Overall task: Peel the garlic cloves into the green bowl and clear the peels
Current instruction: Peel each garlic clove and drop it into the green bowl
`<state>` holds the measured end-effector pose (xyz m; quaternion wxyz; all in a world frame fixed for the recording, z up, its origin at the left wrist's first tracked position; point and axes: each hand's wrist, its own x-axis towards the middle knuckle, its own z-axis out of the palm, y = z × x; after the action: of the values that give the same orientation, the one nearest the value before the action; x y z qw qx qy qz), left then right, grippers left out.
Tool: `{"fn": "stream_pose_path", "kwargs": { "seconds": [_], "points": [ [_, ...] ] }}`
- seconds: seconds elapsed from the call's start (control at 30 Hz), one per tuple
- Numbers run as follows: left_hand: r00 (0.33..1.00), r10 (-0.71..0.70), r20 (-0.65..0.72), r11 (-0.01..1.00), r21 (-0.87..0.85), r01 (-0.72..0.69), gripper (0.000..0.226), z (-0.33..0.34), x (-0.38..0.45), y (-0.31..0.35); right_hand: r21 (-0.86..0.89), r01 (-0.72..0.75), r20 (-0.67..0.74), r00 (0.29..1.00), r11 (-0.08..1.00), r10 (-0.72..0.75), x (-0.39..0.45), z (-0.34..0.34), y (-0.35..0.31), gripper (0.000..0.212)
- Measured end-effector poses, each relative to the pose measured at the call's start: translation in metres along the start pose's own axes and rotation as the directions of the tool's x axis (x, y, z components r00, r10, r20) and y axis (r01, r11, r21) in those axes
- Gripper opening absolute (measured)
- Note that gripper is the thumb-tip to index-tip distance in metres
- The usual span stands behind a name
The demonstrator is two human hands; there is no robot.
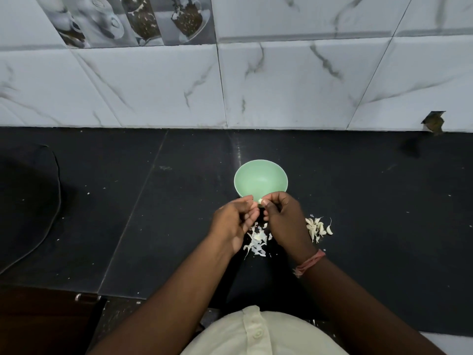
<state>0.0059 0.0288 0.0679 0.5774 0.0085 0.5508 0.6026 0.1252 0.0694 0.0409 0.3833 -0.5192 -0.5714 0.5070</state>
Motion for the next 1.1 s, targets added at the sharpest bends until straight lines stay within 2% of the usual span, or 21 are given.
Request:
{"fn": "stream_pose_path", "kwargs": {
  "seconds": [0.1,0.2,0.33,0.47,0.57,0.67,0.8,0.93,1.03,1.1],
  "points": [
    [0.992,0.041,-0.118,0.996,-0.074,-0.05,0.021,0.005,0.012,0.006,-0.133,0.047,-0.068,0.996,0.99,-0.056,0.02,0.002,-0.006,0.009],
    [0.981,0.061,-0.185,0.997,-0.043,-0.07,0.027,0.01,0.017,0.006,-0.323,0.071,-0.036,0.996,0.944,-0.087,0.034,0.004,-0.01,0.013],
    [0.97,0.075,-0.232,0.997,-0.006,-0.078,0.032,0.016,0.019,-0.001,-0.431,0.046,-0.045,0.996,0.901,-0.072,0.043,0.013,-0.01,0.025],
    [0.962,0.07,-0.265,0.997,0.03,-0.065,0.03,0.013,0.019,-0.007,-0.359,0.002,-0.135,0.989,0.934,-0.054,0.043,0.011,-0.011,0.024],
    [0.955,0.068,-0.289,0.997,0.058,-0.054,0.029,0.012,0.017,-0.014,-0.239,-0.036,-0.263,0.964,0.97,-0.03,0.032,-0.001,-0.008,0.021],
    [0.967,0.017,-0.254,0.995,0.104,0.01,0.025,0.018,0.011,-0.03,-0.207,-0.061,-0.335,0.942,0.976,-0.012,0.009,-0.013,0.009,0.02],
    [0.989,-0.018,-0.149,0.976,0.211,0.049,0.027,0.026,0.004,-0.053,-0.343,-0.097,-0.284,0.959,0.934,-0.005,-0.024,-0.014,0.045,0.018],
    [0.996,0.006,-0.088,0.959,0.284,0.019,0.029,0.034,0.004,-0.065,-0.448,-0.016,-0.29,0.949,0.894,-0.128,-0.034,-0.033,0.062,0.015],
    [0.996,0.007,-0.084,0.958,0.285,0.017,0.028,0.037,0.002,-0.071,-0.588,-0.084,-0.342,0.927,0.805,-0.153,-0.018,-0.063,0.066,0.013],
    [0.997,0.002,-0.083,0.959,0.281,0.022,0.028,0.037,0.001,-0.073,-0.685,-0.138,-0.302,0.947,0.716,-0.106,0.001,-0.076,0.069,0.016]
  ]
}}
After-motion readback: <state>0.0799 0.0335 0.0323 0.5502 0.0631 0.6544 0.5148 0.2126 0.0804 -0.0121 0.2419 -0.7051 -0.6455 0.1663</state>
